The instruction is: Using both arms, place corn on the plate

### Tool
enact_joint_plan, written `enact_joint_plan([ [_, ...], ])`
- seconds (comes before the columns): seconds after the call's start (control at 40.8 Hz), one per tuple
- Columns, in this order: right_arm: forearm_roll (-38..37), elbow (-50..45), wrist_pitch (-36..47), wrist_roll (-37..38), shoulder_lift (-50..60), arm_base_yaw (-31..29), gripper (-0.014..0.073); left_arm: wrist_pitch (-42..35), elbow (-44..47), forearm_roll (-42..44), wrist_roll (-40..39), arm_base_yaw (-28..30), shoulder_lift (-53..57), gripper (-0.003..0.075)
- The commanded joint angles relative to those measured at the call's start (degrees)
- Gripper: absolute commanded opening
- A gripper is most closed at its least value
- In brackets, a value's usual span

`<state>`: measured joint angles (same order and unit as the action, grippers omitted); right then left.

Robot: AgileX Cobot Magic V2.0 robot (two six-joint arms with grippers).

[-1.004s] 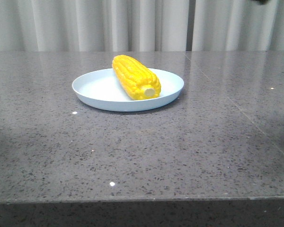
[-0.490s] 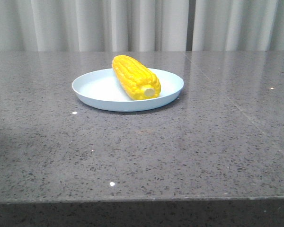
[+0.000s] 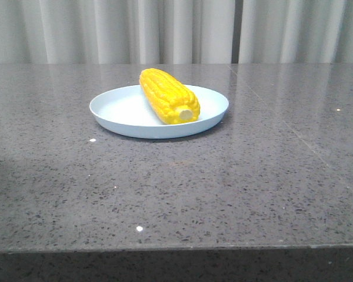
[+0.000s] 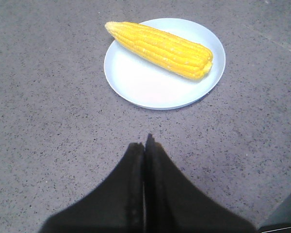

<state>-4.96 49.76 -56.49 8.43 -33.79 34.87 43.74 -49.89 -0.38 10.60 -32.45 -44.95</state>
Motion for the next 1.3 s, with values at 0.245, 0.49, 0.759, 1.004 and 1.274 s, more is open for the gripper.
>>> enact_joint_plan([
  [0.245, -1.3, 1.2, 2.8, -0.7, 0.0, 0.1, -0.0068, -4.2, -1.6, -0.1, -0.1, -0.3, 0.4, -0.002],
  [0.49, -1.3, 1.2, 2.8, -0.7, 0.0, 0.1, -0.0068, -4.2, -1.6, -0.3, -0.1, -0.7, 0.8, -0.002],
  [0.759, -1.3, 1.2, 2.7, -0.7, 0.0, 0.1, -0.0068, -13.5, 6.7, 5.4, -0.1, 6.4, 8.4, -0.002],
  [1.004, -1.3, 1.2, 2.7, -0.7, 0.0, 0.1, -0.0068, -36.6, 31.3, 4.5, -0.1, 20.3, 27.3, -0.002],
  [1.274, -1.3, 1.2, 2.7, -0.7, 0.0, 0.1, -0.0068, -49.4, 48.6, -0.9, -0.1, 30.0, 43.5, -0.002],
])
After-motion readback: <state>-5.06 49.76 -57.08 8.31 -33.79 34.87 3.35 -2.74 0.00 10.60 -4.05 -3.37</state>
